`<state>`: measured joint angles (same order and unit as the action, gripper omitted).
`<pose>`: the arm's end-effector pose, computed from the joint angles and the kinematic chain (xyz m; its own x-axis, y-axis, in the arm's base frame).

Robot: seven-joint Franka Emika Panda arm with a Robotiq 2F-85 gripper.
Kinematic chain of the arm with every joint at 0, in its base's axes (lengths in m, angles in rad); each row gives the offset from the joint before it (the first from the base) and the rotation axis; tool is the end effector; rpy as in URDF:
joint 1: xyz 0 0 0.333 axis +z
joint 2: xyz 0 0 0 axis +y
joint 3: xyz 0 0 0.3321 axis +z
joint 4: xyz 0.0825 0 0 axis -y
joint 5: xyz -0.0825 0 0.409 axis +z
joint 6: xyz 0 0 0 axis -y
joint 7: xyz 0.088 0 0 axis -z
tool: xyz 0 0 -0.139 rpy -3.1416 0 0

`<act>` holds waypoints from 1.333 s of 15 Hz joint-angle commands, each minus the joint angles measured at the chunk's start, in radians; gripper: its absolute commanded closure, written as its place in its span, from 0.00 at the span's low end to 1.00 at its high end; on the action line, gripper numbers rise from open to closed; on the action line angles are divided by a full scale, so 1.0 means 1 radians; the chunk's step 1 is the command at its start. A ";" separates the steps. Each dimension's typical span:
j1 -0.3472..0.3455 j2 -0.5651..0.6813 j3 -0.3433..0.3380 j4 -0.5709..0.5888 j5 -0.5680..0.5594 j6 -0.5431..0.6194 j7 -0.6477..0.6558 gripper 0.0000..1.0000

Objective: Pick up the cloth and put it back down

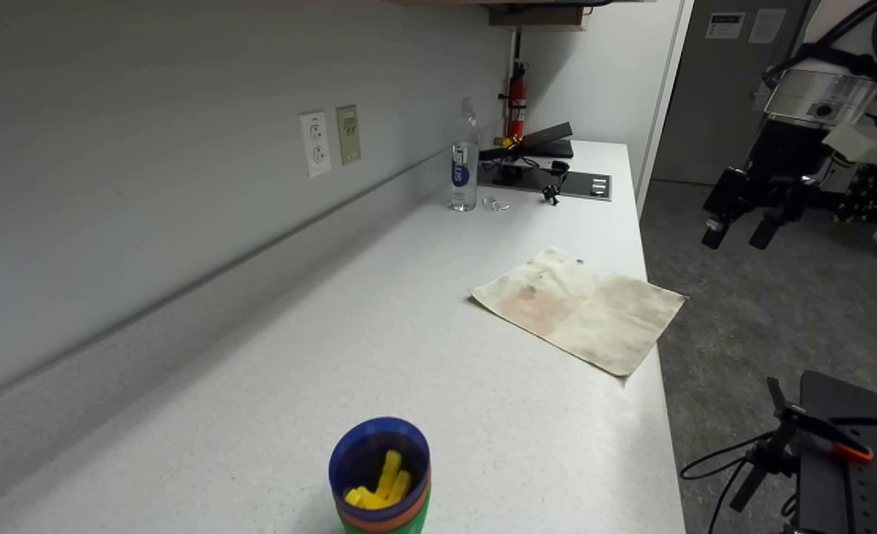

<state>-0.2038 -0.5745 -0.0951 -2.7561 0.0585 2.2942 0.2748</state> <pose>0.3597 -0.1036 0.3608 0.8215 -0.5650 0.0763 -0.5544 -0.8229 -0.1246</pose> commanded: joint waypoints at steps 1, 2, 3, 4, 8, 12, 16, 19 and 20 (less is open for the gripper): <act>0.013 0.064 0.011 0.002 0.096 0.036 0.075 0.00; 0.017 0.084 0.010 0.002 0.120 0.041 0.083 0.00; 0.018 0.112 0.014 0.002 0.136 0.069 0.091 0.00; 0.019 0.136 0.015 0.001 0.146 0.092 0.092 0.00; 0.005 0.104 0.013 0.002 0.111 0.042 0.068 0.00; 0.005 0.100 0.013 0.003 0.111 0.041 0.068 0.00; 0.010 0.114 0.010 0.003 0.124 0.046 0.069 0.00; 0.022 0.149 0.009 0.002 0.158 0.065 0.088 0.00; 0.023 0.159 0.009 0.002 0.171 0.074 0.094 0.00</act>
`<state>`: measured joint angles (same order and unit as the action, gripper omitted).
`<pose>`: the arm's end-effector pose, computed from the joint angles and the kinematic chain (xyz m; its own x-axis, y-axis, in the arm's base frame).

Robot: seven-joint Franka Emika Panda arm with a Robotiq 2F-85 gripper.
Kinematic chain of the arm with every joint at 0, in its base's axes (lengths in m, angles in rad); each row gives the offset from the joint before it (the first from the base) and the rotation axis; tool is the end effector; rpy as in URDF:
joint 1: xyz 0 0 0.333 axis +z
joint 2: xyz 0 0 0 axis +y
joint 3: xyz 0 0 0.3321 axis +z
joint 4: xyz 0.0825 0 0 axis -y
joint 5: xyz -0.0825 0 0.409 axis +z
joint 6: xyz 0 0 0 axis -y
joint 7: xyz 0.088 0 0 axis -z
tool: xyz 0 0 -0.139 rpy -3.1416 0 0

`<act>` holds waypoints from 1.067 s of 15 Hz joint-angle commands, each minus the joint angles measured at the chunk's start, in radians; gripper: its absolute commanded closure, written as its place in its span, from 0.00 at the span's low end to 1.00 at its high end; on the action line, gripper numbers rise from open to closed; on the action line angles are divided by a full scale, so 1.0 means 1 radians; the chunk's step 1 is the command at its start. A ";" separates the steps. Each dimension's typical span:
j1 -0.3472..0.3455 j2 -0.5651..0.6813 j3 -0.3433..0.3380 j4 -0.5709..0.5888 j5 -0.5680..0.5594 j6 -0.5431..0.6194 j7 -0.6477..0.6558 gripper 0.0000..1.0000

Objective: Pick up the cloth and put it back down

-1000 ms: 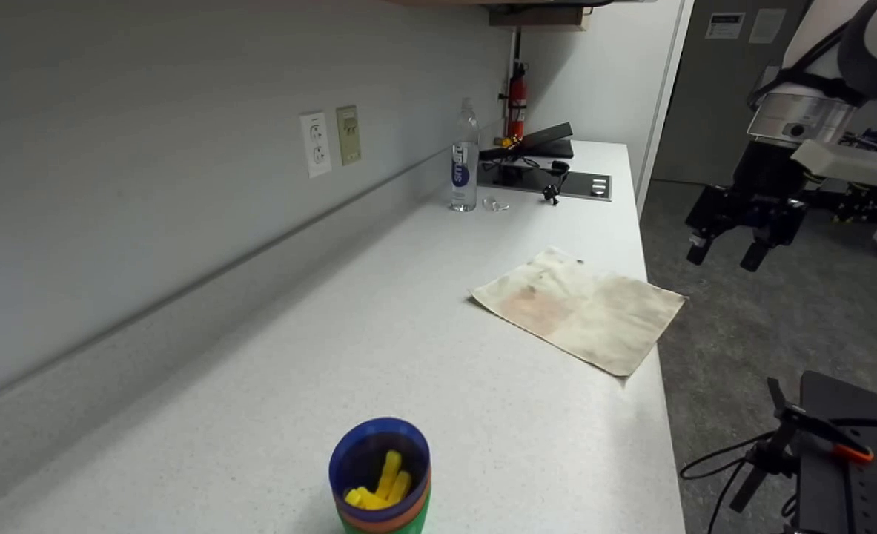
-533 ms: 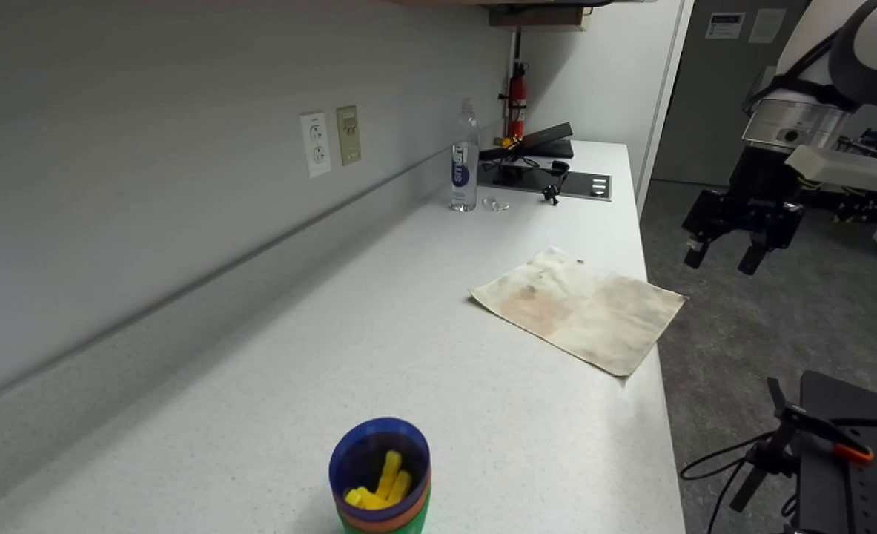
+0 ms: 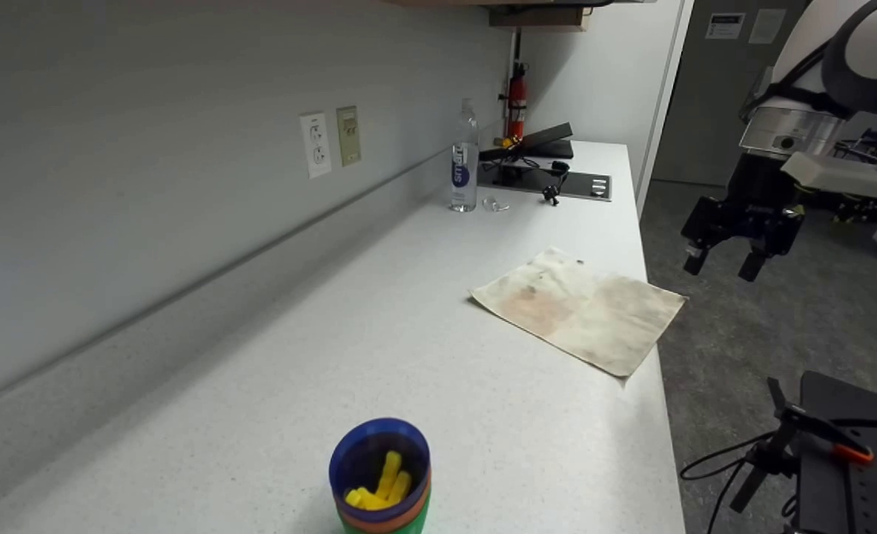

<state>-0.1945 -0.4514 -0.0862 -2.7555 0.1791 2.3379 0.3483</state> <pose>0.3695 -0.0954 0.3196 0.7377 -0.6740 -0.0394 -0.6700 -0.7237 -0.1655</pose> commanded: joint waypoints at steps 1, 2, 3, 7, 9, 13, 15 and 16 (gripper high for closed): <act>0.019 0.047 -0.005 0.001 0.077 0.037 0.023 0.00; 0.023 0.059 -0.007 0.001 0.102 0.042 0.027 0.00; 0.026 0.071 -0.007 0.001 0.126 0.055 0.030 0.00; 0.040 0.130 -0.008 0.000 0.209 0.136 0.021 0.00; 0.051 0.167 -0.007 0.000 0.240 0.200 0.014 0.00; 0.080 0.234 -0.009 -0.001 0.301 0.310 0.001 0.00; 0.092 0.266 -0.009 -0.001 0.327 0.349 0.001 0.00; 0.098 0.279 -0.010 -0.001 0.342 0.363 -0.002 0.00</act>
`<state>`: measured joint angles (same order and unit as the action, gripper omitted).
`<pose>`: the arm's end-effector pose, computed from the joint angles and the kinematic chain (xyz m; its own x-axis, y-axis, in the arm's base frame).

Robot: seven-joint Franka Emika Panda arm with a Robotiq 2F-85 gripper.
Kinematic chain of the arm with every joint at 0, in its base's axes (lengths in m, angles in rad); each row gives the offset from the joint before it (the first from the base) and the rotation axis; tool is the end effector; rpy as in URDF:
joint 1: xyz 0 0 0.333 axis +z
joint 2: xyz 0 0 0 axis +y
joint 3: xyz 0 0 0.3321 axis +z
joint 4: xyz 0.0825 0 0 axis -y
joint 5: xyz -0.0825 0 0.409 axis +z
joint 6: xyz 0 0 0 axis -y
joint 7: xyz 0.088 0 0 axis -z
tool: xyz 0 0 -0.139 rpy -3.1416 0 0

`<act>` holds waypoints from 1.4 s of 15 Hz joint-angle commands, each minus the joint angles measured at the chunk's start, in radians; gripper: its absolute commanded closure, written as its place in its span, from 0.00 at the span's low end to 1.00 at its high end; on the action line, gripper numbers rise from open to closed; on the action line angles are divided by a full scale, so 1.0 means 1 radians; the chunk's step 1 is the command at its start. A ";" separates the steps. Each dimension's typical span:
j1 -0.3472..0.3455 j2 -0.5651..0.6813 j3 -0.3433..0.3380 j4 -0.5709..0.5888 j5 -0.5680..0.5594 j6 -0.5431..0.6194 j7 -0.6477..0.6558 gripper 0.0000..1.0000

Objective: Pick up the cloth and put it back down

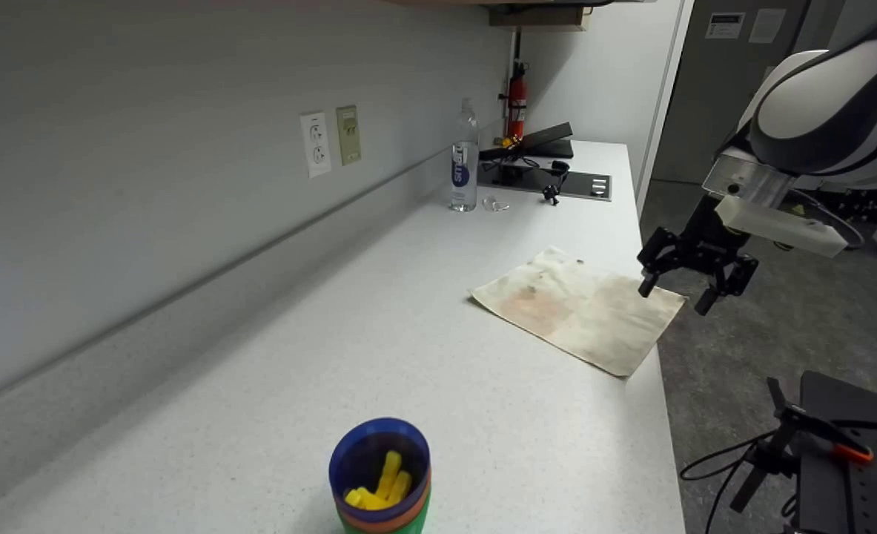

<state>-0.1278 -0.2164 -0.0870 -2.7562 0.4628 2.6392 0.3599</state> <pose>0.3994 -0.0894 0.2540 0.5704 -0.8193 -0.0583 -0.8000 -0.5380 -0.2656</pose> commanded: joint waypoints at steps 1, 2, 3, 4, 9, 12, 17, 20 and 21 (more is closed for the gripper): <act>0.034 0.056 -0.010 0.000 0.072 0.074 -0.013 0.00; 0.036 0.065 -0.012 0.000 0.084 0.084 -0.014 0.00; 0.034 0.072 -0.016 0.000 0.099 0.088 -0.012 0.00; 0.033 0.078 -0.020 0.000 0.116 0.090 -0.015 0.00; 0.031 0.093 -0.033 0.001 0.242 0.095 -0.072 0.00; 0.039 0.099 -0.028 0.001 0.331 0.102 -0.134 0.00; 0.058 0.130 -0.019 0.011 0.479 0.117 -0.279 0.00; 0.068 0.150 -0.015 0.031 0.571 0.138 -0.374 0.00; 0.071 0.155 -0.012 0.039 0.602 0.145 -0.406 0.00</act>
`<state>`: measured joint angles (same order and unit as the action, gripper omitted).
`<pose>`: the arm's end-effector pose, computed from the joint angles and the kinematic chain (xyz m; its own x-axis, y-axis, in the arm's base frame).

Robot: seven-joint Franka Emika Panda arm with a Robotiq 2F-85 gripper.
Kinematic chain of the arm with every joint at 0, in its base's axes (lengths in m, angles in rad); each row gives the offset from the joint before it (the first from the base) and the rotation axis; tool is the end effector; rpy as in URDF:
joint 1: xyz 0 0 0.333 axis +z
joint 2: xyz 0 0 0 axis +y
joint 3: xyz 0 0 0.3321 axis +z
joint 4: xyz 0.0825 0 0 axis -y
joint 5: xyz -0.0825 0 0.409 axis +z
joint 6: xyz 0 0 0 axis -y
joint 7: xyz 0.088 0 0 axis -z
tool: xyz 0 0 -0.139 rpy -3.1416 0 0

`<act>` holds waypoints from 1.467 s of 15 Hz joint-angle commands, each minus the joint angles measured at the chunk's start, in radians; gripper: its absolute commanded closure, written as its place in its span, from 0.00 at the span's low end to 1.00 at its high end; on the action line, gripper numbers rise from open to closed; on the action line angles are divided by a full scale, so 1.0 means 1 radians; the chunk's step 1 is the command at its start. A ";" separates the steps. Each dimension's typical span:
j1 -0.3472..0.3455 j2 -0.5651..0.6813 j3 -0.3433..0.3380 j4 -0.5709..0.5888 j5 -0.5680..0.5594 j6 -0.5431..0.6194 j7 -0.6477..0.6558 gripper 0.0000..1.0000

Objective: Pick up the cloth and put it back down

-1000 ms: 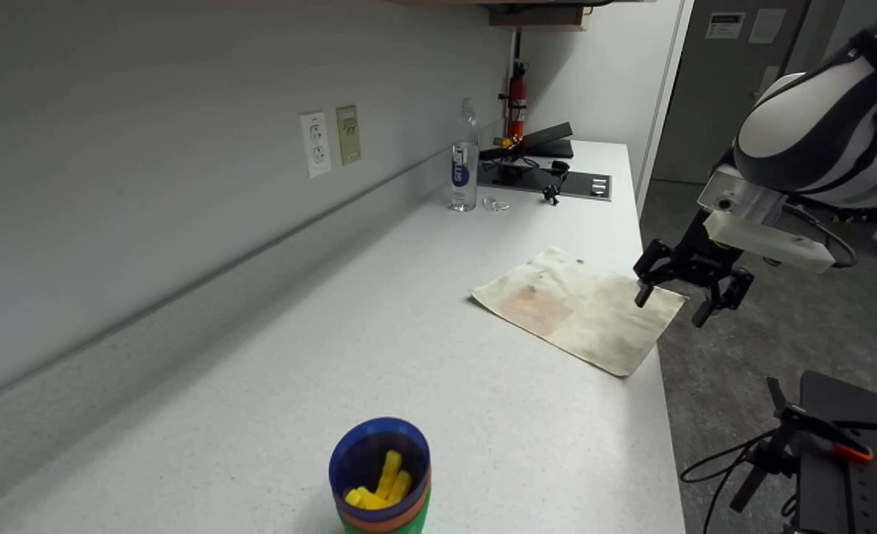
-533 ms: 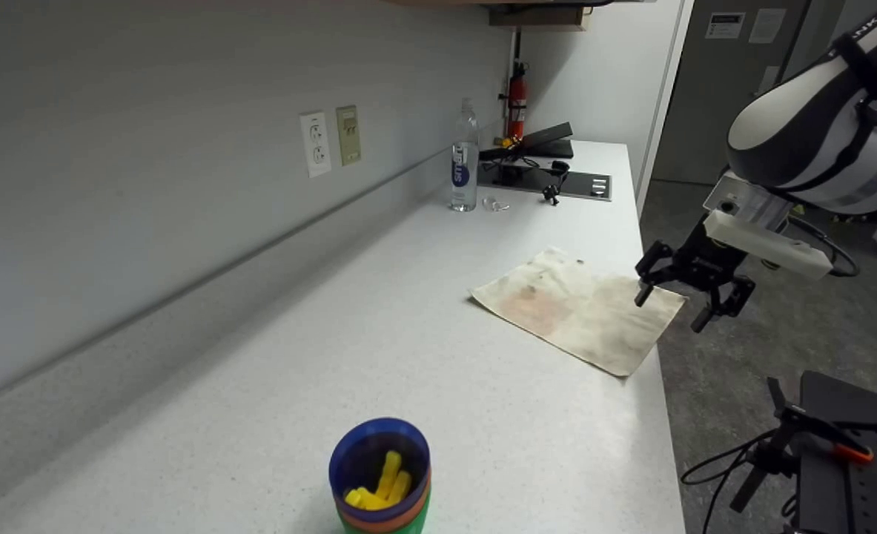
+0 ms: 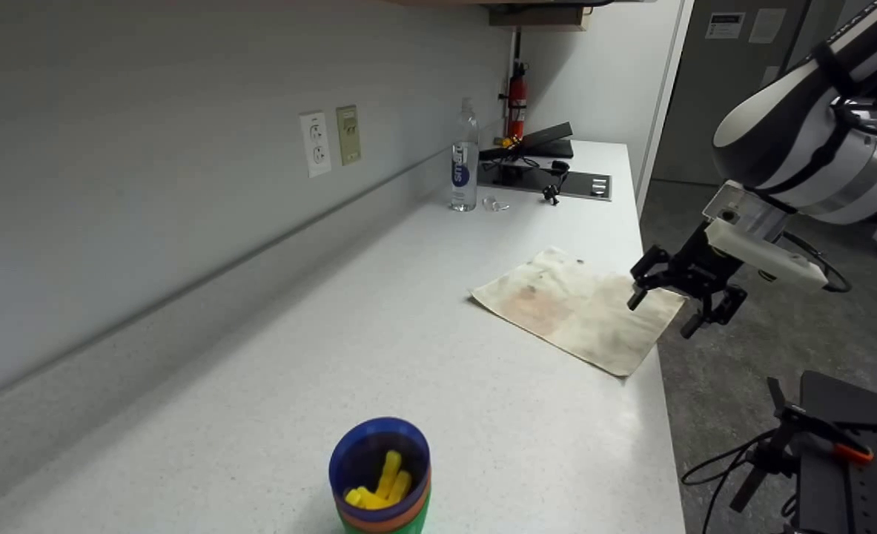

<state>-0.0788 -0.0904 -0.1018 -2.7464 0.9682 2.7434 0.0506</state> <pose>0.3950 -0.0936 0.2113 0.4546 -0.8817 -0.1259 -0.8420 -0.3794 -0.3835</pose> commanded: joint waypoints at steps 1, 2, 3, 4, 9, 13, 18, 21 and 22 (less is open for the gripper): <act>0.024 0.034 0.005 0.037 0.125 0.049 -0.126 0.00; 0.026 0.042 0.006 0.046 0.151 0.049 -0.157 0.00; 0.027 0.056 0.007 0.056 0.168 0.048 -0.182 0.00; 0.028 0.066 0.008 0.063 0.188 0.050 -0.209 0.00; 0.021 0.124 0.011 0.096 0.269 0.046 -0.304 0.00; 0.021 0.140 0.014 0.099 0.282 0.072 -0.340 0.00; 0.023 0.121 0.018 0.080 0.267 0.104 -0.321 0.01; 0.020 0.106 0.020 0.072 0.265 0.071 -0.306 0.04; 0.020 0.105 0.021 0.074 0.272 0.073 -0.308 0.11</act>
<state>-0.0644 0.0370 -0.0876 -2.6652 1.2078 2.8137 -0.2514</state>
